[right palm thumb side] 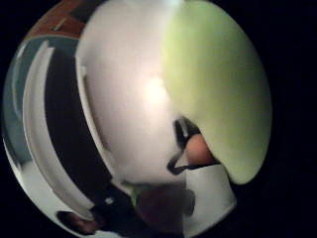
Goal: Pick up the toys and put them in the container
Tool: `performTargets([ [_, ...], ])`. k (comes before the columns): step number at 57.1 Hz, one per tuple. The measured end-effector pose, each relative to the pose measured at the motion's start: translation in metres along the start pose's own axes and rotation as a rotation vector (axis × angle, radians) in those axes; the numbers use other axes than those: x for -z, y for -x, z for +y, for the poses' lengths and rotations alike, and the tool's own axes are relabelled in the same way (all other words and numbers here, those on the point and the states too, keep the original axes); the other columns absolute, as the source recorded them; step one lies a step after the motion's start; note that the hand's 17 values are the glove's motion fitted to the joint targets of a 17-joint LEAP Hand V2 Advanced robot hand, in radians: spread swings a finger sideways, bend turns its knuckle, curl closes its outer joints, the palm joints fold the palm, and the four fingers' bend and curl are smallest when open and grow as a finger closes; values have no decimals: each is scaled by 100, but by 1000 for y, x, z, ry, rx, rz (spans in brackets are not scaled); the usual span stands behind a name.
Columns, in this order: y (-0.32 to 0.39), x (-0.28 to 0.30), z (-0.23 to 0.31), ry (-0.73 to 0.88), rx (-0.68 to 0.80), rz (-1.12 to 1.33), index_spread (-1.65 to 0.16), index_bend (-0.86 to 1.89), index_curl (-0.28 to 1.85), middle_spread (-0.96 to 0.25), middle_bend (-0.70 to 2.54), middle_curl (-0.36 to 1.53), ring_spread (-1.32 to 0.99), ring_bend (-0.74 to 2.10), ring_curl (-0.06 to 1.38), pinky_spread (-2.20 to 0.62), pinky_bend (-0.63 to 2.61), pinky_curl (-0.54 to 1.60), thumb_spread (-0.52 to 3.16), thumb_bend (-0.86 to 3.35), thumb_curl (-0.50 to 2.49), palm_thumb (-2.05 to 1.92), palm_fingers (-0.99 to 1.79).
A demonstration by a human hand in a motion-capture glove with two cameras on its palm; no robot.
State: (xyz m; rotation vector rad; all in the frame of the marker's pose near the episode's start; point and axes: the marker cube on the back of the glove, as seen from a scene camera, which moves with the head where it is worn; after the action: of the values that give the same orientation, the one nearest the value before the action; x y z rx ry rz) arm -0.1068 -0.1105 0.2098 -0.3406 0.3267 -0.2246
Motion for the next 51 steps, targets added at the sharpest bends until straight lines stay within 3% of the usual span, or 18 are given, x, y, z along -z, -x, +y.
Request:
performTargets([
  [4, 0, 5, -4, -108, -6, -18, -30, 12, 19, -2, 27, 19, -17, 93, 36, -20, 116, 43, 133, 21, 46, 53, 68],
  [16, 23, 54, 1, -146, 11, -143, -33, 30, 28, -18, 57, 33, -33, 112, 51, -34, 106, 44, 94, 24, 64, 76, 104],
  [25, 63, 150, 12, -235, 137, -79, -36, 43, 37, -27, 72, 42, -39, 115, 56, -37, 103, 46, 73, 23, 74, 77, 104],
  [36, 174, 232, 29, -360, 278, -253, -38, 52, 48, -34, 81, 53, -43, 118, 61, -38, 109, 49, 55, 22, 84, 78, 97],
  [38, 182, 233, 25, -354, 286, -264, -39, 53, 50, -35, 83, 54, -43, 119, 62, -38, 110, 49, 52, 21, 86, 78, 96],
  [42, 203, 207, 22, -369, 407, -23, -39, 51, 53, -36, 83, 58, -43, 122, 64, -39, 113, 50, 48, 20, 88, 77, 90],
  [51, 257, 160, 23, -149, 287, -74, -37, 33, 56, -37, 76, 62, -42, 126, 66, -38, 124, 52, 43, 13, 90, 74, 72],
])
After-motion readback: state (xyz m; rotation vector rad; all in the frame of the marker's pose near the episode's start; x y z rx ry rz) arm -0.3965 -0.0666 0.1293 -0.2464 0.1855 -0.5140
